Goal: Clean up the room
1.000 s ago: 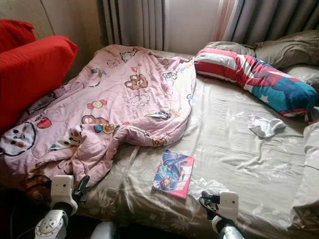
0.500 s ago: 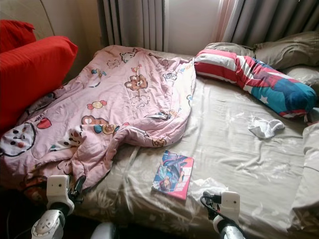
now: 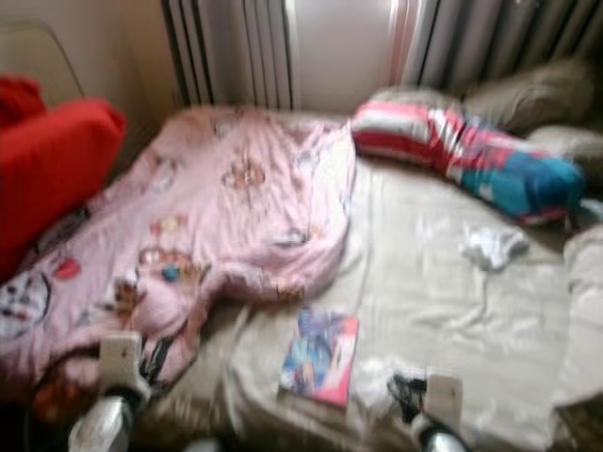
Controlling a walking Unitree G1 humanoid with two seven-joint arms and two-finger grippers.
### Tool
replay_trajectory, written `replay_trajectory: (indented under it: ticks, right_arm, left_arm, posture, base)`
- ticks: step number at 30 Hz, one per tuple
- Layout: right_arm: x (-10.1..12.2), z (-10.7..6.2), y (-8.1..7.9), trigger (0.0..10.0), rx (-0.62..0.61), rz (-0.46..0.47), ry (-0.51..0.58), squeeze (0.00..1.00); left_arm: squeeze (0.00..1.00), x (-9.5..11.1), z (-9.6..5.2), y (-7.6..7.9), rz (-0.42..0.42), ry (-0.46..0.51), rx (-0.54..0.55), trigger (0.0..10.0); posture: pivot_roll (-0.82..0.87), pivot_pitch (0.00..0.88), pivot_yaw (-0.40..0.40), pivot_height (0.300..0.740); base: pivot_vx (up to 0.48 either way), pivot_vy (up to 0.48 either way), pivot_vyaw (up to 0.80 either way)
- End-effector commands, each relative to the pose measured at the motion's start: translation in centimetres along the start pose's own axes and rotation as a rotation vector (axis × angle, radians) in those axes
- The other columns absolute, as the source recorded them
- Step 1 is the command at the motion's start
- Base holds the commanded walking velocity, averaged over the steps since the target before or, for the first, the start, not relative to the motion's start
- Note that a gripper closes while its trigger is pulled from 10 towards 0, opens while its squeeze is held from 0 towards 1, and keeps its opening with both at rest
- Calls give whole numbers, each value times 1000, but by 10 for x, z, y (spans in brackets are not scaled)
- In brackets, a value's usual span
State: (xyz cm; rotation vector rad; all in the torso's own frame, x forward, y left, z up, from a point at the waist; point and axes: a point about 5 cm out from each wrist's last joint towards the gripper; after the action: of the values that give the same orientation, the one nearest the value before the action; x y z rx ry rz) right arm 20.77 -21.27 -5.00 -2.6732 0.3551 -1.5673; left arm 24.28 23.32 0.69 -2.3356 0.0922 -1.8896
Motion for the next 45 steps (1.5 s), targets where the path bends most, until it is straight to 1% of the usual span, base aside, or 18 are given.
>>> replay_trajectory:
  ticks: [1, 6, 7, 8, 10, 12, 13, 16, 19, 20, 21, 24, 25, 28, 35, 43, 44, 45]
  right_arm:
    - [-2, 2, -4, 10000, -7, 31, -23, 0]
    - [3, 7, -5, 10000, -5, 56, -40, 0]
    - [4, 8, -5, 10000, -4, 56, -44, 961]
    - [5, 9, -5, 10000, -1, 53, -48, 1000]
    - [9, 12, -6, 10000, -1, 24, -58, 1000]
    - [22, 20, -8, 10000, -7, 34, -40, 1000]
    - [24, 21, -9, 10000, -8, 36, -36, 1000]
    - [33, 26, -9, 10000, -21, 81, -25, 1000]
    - [40, 29, -7, 10000, -55, 121, -14, 1000]
    - [43, 31, -7, 10000, -66, 162, -3, 733]
    - [49, 34, -8, 10000, -73, 227, 14, 0]
    - [55, 36, -11, 10000, -76, 294, 29, 0]
    - [55, 36, -11, 10000, -76, 294, 29, 0]
    - [59, 40, -19, 10000, -59, 380, 39, 0]
    - [67, 44, -37, 10000, 30, 406, 42, 0]
    - [69, 46, -40, 10000, 27, 399, 35, 0]
    - [69, 46, -40, 7804, 20, 397, 35, 0]
    - [70, 46, -39, 3373, 8, 390, 44, 0]
  left_arm:
    - [0, -2, -3, -6, 8, -15, 11, 10000]
    - [0, 1, -6, -9, 20, -8, -9, 10000]
    - [0, 1, -6, -9, 23, -6, -15, 10000]
    - [0, 2, -7, -9, 27, -5, -21, 10000]
    - [0, 5, -6, -8, 36, 3, -36, 10000]
    - [0, 12, -5, -7, 62, 20, -71, 10000]
    - [0, 12, -6, -7, 67, 21, -74, 10000]
    - [0, 19, -8, -12, 64, 36, -64, 10000]
    - [0, 24, -12, -14, 72, 46, -64, 10000]
    - [0, 26, -12, -14, 80, 52, -71, 10000]
    - [0, 31, -13, -14, 90, 62, -80, 10000]
    - [0, 38, -17, -17, 109, 76, -87, 10000]
    - [0, 38, -17, -17, 109, 76, -87, 10000]
    - [0, 49, -21, -22, 120, 97, -78, 10000]
    - [0, 70, -31, -27, 135, 143, -48, 10000]
    - [0, 73, -42, -27, 139, 118, -47, 10000]
    - [0, 72, -44, -27, 142, 112, -43, 10000]
    - [0, 70, -47, -28, 150, 101, -36, 10000]
  posture:
    - [10, 75, -38, 647]
    - [15, 124, -25, 647]
    - [22, 141, -21, 647]
    - [26, 146, -19, 647]
    - [35, 173, -10, 647]
    - [61, 242, 6, 647]
    - [61, 242, 6, 647]
    - [67, 300, 27, 647]
    - [77, 304, 31, 647]
    - [86, 328, 40, 647]
    - [94, 346, 44, 647]
    - [107, 369, 49, 647]
    - [107, 369, 49, 647]
    - [133, 402, 55, 647]
    - [165, 435, 46, 647]
    - [195, 458, 47, 647]
    - [195, 458, 47, 647]
    - [202, 461, 52, 647]
  base:
    - [0, 0, 0]
    - [0, 0, 0]
    - [0, 0, 0]
    - [0, 0, 0]
    - [0, 0, 0]
    - [0, 0, 0]
    - [0, 0, 0]
    - [0, 0, 0]
    - [0, 0, 0]
    - [0, 0, 0]
    - [0, 0, 0]
    - [0, 0, 0]
    - [0, 0, 0]
    - [0, 0, 0]
    - [0, 0, 0]
    - [0, 0, 0]
    - [0, 0, 0]
    - [0, 0, 0]
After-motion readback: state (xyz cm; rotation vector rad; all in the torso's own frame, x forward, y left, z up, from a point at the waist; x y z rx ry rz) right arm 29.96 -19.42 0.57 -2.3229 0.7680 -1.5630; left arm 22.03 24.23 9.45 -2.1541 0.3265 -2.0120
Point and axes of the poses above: a point about 5 cm out from each wrist's last joint towards the gripper, its own z axis pointing out of the wrist towards the gripper, its own x axis along the axis of the wrist's last joint, y = z × x, and after that the axes turned 4 degrees about z, right-handed
